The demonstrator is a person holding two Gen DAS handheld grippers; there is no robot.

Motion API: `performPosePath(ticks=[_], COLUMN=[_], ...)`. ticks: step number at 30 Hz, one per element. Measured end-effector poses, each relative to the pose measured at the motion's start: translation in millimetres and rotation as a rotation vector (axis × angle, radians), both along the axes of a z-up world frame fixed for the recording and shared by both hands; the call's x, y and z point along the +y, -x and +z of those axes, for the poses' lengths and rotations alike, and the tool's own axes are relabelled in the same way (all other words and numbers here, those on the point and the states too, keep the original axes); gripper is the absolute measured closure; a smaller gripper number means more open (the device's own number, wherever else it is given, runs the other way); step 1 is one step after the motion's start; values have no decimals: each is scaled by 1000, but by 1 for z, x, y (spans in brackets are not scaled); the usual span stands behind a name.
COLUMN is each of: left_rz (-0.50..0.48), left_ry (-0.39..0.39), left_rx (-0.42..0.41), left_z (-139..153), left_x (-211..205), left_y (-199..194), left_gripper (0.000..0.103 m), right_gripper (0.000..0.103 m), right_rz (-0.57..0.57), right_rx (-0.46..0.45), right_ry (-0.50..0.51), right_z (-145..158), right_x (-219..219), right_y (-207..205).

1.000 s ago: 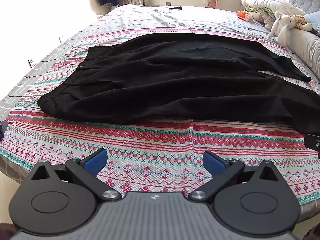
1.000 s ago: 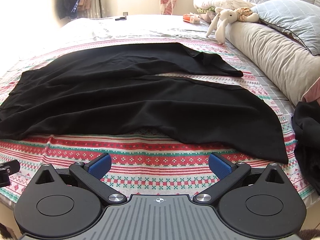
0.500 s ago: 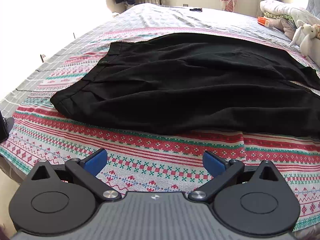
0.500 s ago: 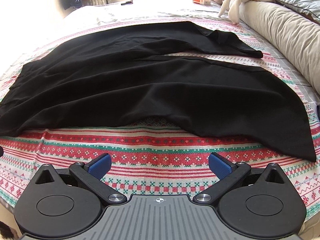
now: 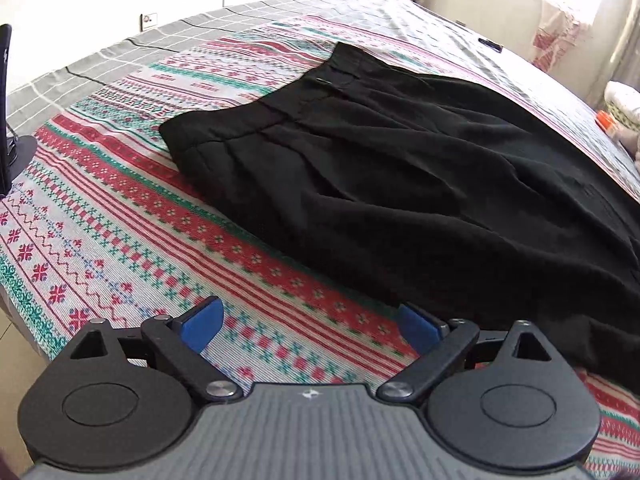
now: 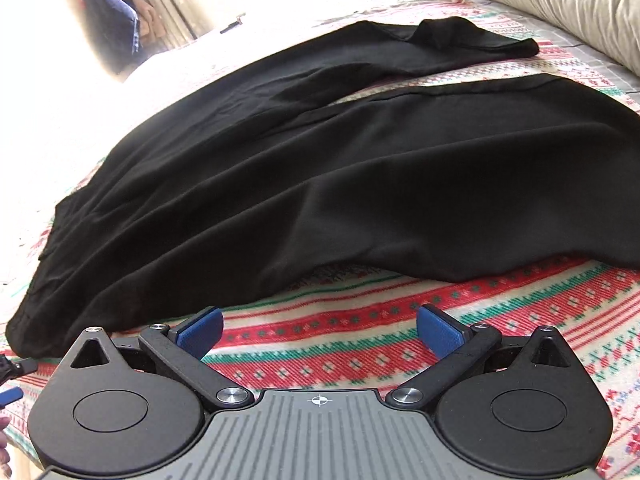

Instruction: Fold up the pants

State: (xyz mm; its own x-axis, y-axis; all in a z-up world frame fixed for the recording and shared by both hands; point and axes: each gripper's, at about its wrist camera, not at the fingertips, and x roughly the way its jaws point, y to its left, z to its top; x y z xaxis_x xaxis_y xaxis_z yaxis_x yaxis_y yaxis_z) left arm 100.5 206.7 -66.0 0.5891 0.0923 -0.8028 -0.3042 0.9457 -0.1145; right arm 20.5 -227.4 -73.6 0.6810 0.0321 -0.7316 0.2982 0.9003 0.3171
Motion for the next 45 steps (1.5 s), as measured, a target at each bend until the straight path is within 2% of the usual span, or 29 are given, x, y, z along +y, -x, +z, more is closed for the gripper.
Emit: performPosePath(ticks=[7,13,16,18,19,20,21,22,23,25,29,34,38,41,45], left_rz=[95,177,190,204,206,211,220,223,225,236,254,255,263,277,273], left_ry=[90,146,181,213,233,243,237,224,207,200,164,88,47,9,-31], left_rx=[-130,-219,-250,-264,-269,-270,-267,-257,-242,-240,-214,-204,-203,-190,-116], left_z=[-2,-1,-1,-2,-2,-3,-4,-5,-5,-4,6,18,25,26,17], left_x=[40,65,72,76,78,79,80,81,81,83,84,80,81,81,76], left_y=[-7,-9,-11,-12,-13,-14,-15,-17,-18,-19,-20,-11,0,6,6], left_gripper=[5,15,25,38,42,50,63,72,87,88,90,90,90,90,90], right_gripper=[2,11,20,25,31,39,46,64,86,102,102,102,102,102,102], right_rz=[-31,-69,-79,-85,-88,-91,-93,-96,-100,-118,-106,-89,-70,-30,8], right_rx=[-79,-111,-121,-129,-133,-137,-140,-140,-138,-144,-150,-70,-16,18,60], right_ry=[4,21,23,20,22,21,14,7,0,12,87,119,102,125,169], right_z=[-2,-2,-2,-2,-2,-3,-3,-4,-4,-2,17,33,32,28,19], right_x=[2,1,1,0,-1,-2,-3,-5,-7,-8,-2,-2,-1,7,18], right_y=[-10,-18,-22,-26,-27,-29,-31,-32,-33,-30,-13,13,32,44,54])
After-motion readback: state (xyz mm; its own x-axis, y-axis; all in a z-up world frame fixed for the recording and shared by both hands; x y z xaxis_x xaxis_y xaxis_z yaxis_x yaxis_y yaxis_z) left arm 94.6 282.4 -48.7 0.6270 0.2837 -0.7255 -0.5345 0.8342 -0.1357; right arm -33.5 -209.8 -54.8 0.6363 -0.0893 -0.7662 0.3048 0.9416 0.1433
